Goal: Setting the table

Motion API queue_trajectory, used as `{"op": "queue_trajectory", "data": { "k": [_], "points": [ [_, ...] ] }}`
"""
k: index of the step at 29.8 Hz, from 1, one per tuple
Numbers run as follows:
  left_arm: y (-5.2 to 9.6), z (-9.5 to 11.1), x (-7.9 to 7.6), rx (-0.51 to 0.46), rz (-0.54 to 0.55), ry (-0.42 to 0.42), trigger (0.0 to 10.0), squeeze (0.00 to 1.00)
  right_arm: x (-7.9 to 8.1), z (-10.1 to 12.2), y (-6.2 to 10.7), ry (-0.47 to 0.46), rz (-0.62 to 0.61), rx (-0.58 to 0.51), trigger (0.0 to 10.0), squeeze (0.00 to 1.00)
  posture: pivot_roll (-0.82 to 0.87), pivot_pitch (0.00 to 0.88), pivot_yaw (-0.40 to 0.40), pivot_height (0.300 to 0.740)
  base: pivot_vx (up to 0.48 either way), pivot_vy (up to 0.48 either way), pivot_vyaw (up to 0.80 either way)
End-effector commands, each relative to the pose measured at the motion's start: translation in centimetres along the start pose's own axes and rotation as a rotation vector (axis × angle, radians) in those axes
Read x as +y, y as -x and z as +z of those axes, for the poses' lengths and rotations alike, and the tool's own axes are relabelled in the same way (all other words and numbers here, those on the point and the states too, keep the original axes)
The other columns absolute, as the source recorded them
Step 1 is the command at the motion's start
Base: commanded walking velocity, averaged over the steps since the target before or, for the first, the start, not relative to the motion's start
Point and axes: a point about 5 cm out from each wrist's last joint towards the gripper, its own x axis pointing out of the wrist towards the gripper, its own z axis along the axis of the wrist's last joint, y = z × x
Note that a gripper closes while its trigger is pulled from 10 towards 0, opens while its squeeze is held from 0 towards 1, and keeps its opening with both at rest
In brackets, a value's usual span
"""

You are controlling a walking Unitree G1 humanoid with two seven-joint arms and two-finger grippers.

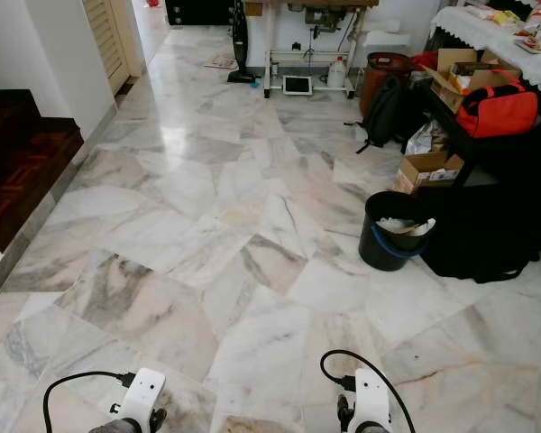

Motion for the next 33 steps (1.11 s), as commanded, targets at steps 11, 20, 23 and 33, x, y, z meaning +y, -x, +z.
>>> {"op": "queue_trajectory", "data": {
  "k": [11,20,23,33],
  "points": [
    [0.02,-0.12,0.02,0.000,0.009,0.030,10.0,0.00,-0.46,-0.35,0.08,-0.017,-0.021,0.016,10.0,0.00,0.01,0.000,-0.063,0.736,0.000,0.000,-0.76],
    [-0.05,0.13,-0.10,-0.003,0.013,0.045,10.0,0.00,-0.76,0.02,0.00,-0.015,-0.029,0.013,10.0,0.00,0.01,0.000,-0.065,0.736,0.000,0.000,-0.76],
    [-0.05,0.11,-0.07,-0.001,0.016,0.044,10.0,0.00,-0.76,0.10,-0.02,-0.020,-0.034,0.010,10.0,0.00,0.01,0.000,-0.060,0.736,0.000,0.000,-0.76],
    [0.00,0.03,0.26,0.002,0.000,0.014,10.0,0.00,-0.88,-0.88,0.24,-0.061,-0.057,0.027,10.0,0.00,0.00,0.000,-0.025,0.736,0.000,0.000,-0.76]
  ]
}}
